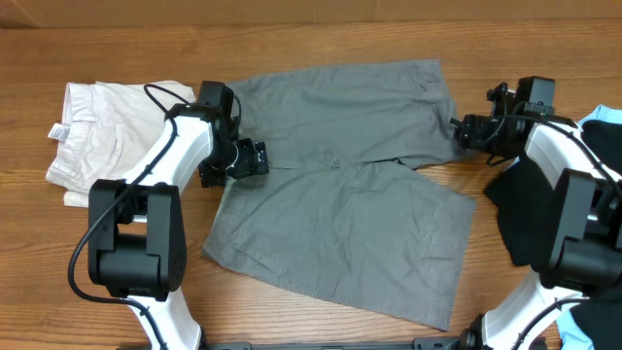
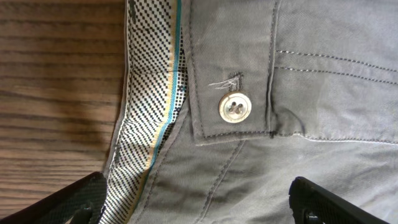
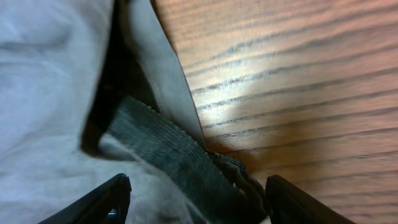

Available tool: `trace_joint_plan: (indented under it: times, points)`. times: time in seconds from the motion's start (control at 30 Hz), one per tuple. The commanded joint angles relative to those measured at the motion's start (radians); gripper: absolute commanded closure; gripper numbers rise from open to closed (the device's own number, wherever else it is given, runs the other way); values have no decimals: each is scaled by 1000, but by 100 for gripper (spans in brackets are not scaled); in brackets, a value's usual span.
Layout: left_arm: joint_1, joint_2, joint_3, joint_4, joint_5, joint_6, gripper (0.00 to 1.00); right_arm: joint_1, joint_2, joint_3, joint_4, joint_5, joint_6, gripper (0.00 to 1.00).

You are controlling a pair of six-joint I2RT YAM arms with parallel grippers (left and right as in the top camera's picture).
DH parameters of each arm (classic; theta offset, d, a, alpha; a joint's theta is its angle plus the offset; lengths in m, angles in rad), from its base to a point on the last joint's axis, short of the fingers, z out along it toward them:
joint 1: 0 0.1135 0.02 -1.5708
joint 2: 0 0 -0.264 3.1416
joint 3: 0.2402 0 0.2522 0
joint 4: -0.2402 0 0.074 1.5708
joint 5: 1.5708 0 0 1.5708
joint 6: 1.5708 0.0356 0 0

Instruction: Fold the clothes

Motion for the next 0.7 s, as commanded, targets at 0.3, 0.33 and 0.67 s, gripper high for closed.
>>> trace_joint_plan:
  times: [0.3, 0.33, 0.67]
  points:
    - [-4, 12, 14, 32, 13, 22, 3, 74, -96, 8, -28, 46, -25, 21]
    - [-4, 12, 14, 31, 13, 22, 3, 79, -90, 3, -14, 47, -25, 20]
    - [-4, 13, 14, 28, 13, 22, 3, 90, 20, -2, 43, 50, -25, 18]
